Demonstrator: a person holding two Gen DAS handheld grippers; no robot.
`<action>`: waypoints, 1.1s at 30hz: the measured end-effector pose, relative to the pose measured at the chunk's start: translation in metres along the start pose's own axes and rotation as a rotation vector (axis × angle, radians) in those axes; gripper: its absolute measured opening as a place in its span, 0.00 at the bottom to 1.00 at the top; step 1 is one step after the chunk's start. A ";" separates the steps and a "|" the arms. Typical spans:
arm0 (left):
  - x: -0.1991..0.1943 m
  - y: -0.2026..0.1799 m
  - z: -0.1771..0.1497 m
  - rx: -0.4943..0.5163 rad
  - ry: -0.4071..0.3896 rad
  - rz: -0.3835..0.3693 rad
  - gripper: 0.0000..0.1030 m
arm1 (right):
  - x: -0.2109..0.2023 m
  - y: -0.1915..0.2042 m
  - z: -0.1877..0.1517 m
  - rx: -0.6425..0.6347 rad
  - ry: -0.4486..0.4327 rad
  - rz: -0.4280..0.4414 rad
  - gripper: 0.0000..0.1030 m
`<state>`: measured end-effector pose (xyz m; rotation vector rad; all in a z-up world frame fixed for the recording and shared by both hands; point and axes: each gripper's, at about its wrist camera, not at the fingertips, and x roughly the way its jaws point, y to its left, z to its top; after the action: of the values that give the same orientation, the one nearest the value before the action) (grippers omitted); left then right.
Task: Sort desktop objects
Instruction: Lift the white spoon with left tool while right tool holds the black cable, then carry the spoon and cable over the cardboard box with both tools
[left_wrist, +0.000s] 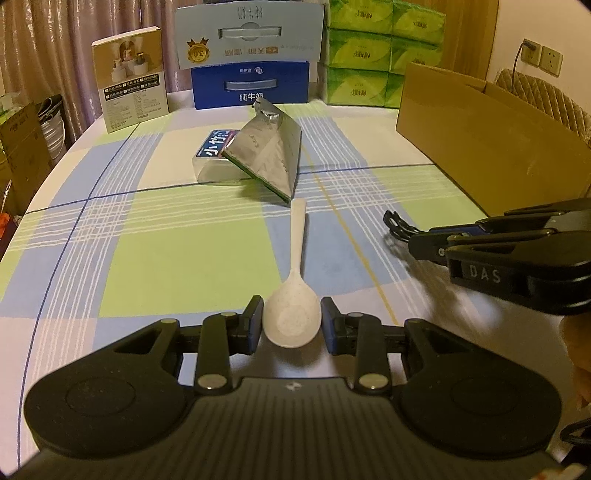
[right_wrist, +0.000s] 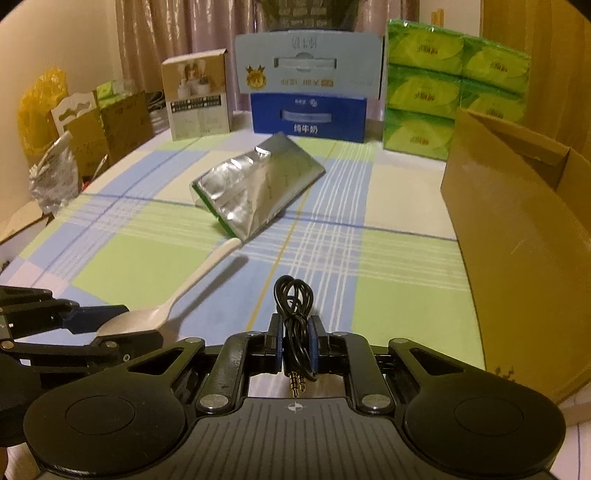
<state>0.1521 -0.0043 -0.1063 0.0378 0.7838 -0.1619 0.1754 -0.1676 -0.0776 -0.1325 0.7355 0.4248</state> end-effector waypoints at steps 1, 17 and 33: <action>-0.001 0.000 0.001 -0.001 -0.003 -0.001 0.27 | -0.002 0.000 0.001 -0.001 -0.007 -0.001 0.10; -0.055 -0.027 0.014 -0.020 -0.098 -0.024 0.27 | -0.064 -0.016 0.001 0.104 -0.072 -0.004 0.10; -0.103 -0.104 0.077 0.041 -0.221 -0.113 0.27 | -0.170 -0.118 0.055 0.129 -0.271 -0.163 0.10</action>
<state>0.1177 -0.1010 0.0242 0.0143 0.5618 -0.2845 0.1467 -0.3155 0.0738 -0.0123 0.4797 0.2330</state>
